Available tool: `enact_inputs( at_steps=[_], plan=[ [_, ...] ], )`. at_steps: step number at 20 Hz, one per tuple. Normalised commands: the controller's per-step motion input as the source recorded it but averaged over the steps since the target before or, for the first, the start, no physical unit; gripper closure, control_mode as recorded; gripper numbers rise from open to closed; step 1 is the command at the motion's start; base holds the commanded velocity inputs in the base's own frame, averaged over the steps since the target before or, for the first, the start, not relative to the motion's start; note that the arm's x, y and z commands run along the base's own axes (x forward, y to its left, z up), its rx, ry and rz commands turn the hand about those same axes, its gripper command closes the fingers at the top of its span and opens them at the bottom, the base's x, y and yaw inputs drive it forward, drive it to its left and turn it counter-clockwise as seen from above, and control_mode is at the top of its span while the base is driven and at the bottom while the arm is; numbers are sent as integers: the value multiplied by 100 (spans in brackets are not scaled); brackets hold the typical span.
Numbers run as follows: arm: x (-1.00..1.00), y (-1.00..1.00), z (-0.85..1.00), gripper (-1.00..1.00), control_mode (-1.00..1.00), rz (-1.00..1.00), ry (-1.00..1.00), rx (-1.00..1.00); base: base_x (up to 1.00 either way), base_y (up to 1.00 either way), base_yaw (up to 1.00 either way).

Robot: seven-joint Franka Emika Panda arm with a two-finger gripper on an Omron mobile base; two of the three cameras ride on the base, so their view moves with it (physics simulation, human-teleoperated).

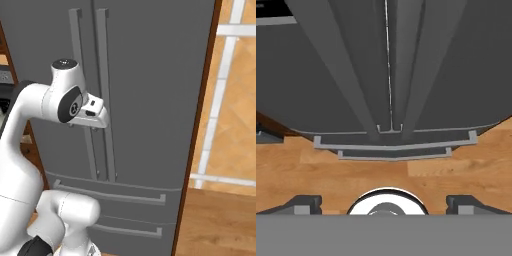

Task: Grab a lemon wedge from the fridge and one ice cube from the ice bowl, and put them in the glass of lemonade.

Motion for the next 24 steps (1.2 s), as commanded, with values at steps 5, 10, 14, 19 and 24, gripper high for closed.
enact_inputs(
  at_steps=[5,10,14,19,24],
  plan=[
    [0,0,0,-100,100,0,0,0,-44,-34,-1],
    [0,0,0,-100,100,0,0,0,-61,-17,0],
    [0,0,0,-100,100,0,0,0,-71,-18,0],
    [0,0,0,-100,100,0,0,0,-32,0,0],
    [-4,0,9,-100,-100,0,-10,0,-3,0,0]
  ],
)
